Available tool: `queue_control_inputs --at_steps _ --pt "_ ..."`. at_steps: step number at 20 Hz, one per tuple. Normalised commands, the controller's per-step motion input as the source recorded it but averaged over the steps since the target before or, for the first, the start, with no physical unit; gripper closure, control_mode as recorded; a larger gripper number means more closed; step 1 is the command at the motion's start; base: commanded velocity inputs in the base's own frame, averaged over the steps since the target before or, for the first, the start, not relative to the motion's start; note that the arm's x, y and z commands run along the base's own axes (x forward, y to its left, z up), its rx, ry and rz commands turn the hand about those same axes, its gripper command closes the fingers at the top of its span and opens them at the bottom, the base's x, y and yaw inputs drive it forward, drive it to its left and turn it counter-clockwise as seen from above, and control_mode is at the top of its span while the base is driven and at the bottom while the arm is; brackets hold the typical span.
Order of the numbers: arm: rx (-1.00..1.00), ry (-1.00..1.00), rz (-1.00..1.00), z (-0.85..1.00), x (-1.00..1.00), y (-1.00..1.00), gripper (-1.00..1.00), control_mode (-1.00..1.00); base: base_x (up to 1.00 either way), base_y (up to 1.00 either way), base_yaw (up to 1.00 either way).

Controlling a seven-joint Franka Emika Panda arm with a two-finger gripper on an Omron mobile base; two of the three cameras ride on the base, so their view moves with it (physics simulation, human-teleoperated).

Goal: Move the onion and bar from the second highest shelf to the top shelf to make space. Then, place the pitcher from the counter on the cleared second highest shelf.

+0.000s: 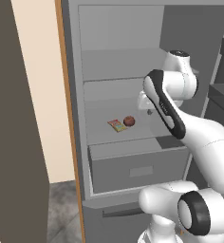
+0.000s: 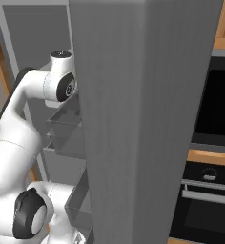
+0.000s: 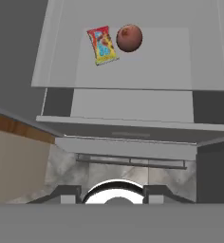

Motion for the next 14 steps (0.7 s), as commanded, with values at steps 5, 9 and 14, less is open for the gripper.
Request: queue_control_inputs --at_steps 5,9,14 --pt "0.00 -0.18 0.00 -0.27 -0.22 0.00 -1.00 -1.00 0.00 0.00 0.00" --pt "0.00 -0.38 0.00 -0.45 -0.25 0.03 -1.00 -1.00 0.00 0.00 0.00" --pt "0.00 -0.17 -0.01 -0.37 0.02 0.00 -1.00 -1.00 0.00 0.00 0.00"
